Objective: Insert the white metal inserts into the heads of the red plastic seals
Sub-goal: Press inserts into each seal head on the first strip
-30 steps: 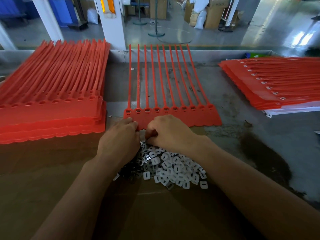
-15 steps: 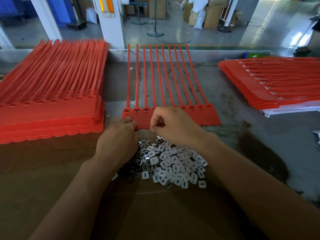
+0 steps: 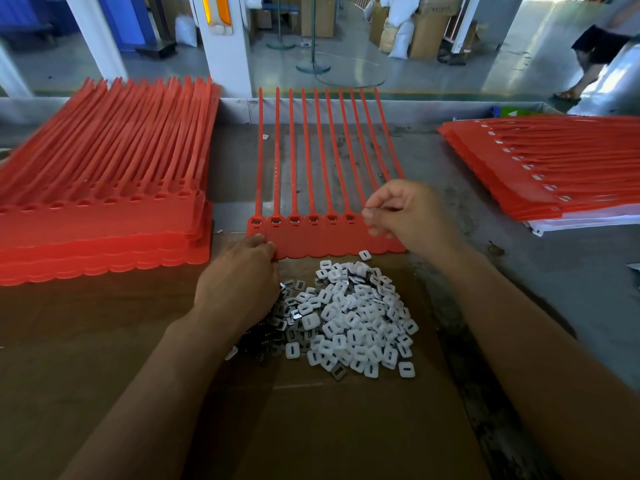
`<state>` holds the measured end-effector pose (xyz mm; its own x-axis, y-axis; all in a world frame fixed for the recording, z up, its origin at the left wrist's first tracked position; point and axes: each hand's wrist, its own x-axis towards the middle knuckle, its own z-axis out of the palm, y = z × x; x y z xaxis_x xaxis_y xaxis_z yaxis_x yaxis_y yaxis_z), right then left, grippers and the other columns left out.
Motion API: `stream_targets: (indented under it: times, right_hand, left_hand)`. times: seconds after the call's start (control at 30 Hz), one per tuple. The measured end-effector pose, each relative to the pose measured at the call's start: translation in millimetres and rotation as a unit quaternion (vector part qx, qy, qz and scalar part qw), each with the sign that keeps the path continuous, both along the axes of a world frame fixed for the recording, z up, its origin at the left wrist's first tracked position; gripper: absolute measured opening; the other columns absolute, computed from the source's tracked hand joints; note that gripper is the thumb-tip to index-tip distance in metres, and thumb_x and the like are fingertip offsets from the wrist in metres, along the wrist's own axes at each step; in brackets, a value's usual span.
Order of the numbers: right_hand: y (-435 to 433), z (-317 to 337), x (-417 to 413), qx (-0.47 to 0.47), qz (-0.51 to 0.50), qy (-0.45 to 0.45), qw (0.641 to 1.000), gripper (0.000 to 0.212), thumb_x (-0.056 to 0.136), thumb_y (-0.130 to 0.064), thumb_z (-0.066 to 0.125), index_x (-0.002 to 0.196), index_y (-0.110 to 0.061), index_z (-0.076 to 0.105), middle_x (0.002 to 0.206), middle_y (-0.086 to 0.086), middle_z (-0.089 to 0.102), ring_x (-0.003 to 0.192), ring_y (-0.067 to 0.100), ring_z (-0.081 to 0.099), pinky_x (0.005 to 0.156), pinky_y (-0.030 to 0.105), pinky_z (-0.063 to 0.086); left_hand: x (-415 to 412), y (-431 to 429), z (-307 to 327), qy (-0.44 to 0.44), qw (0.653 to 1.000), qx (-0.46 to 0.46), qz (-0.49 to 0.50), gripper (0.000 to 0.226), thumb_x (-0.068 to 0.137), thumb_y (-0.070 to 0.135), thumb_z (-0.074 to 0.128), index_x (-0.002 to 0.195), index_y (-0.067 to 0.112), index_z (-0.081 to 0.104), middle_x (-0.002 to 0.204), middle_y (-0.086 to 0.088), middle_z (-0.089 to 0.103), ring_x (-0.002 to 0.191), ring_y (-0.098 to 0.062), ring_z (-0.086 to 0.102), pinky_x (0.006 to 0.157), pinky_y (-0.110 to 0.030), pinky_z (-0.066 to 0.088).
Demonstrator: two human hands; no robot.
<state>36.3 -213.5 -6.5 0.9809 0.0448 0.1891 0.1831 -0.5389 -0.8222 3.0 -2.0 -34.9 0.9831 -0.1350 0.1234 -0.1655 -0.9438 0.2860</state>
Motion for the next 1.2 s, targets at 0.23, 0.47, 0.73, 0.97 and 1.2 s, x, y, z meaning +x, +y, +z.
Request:
stream_targets:
  times: [0.23, 0.47, 0.73, 0.97, 1.2]
  right_hand:
    - [-16, -3, 8, 0.020, -0.059, 0.004, 0.998, 0.017, 0.081, -0.007, 0.066, 0.071, -0.020, 0.061, 0.066, 0.000, 0.067, 0.059, 0.007, 0.062, 0.055, 0.012, 0.049]
    - [-35, -8, 27, -0.006, -0.116, 0.036, 0.993, 0.028, 0.074, 0.004, 0.063, 0.074, -0.022, 0.056, 0.070, 0.006, 0.065, 0.064, 0.016, 0.063, 0.064, 0.029, 0.048]
    - [-40, -19, 36, -0.073, -0.093, 0.040, 0.992, 0.006, 0.083, -0.014, 0.067, 0.085, -0.020, 0.066, 0.075, -0.003, 0.065, 0.068, 0.002, 0.058, 0.065, 0.018, 0.044]
    - [-50, -23, 43, -0.040, -0.146, 0.036, 0.988, 0.011, 0.087, -0.007, 0.058, 0.089, -0.015, 0.066, 0.075, 0.001, 0.062, 0.065, 0.010, 0.057, 0.058, 0.017, 0.040]
    - [-56, -19, 43, -0.088, -0.119, 0.046, 0.988, 0.011, 0.087, -0.009, 0.059, 0.088, -0.017, 0.067, 0.076, -0.001, 0.060, 0.066, 0.008, 0.050, 0.058, 0.019, 0.037]
  left_hand:
    - [0, 0, 0, 0.000, 1.000, 0.006, 0.000, 0.030, 0.093, 0.019, 0.041, 0.116, 0.010, 0.059, 0.128, -0.004, 0.053, 0.115, -0.020, 0.050, 0.093, -0.030, 0.040]
    - [0, 0, 1, 0.005, 1.000, 0.008, -0.003, 0.031, 0.093, 0.020, 0.040, 0.118, 0.011, 0.057, 0.129, -0.004, 0.052, 0.116, -0.019, 0.049, 0.095, -0.029, 0.038]
    - [-1, 0, 2, 0.009, 1.000, 0.008, -0.004, 0.032, 0.093, 0.020, 0.041, 0.119, 0.010, 0.057, 0.129, -0.004, 0.051, 0.118, -0.019, 0.048, 0.097, -0.030, 0.038]
    - [0, 0, 1, 0.006, 1.000, 0.011, -0.003, 0.031, 0.093, 0.020, 0.041, 0.118, 0.010, 0.058, 0.130, -0.005, 0.051, 0.118, -0.021, 0.048, 0.097, -0.031, 0.038]
    - [-1, 0, 2, 0.004, 1.000, 0.012, -0.004, 0.031, 0.093, 0.020, 0.041, 0.116, 0.010, 0.058, 0.128, -0.005, 0.053, 0.116, -0.021, 0.049, 0.096, -0.031, 0.039]
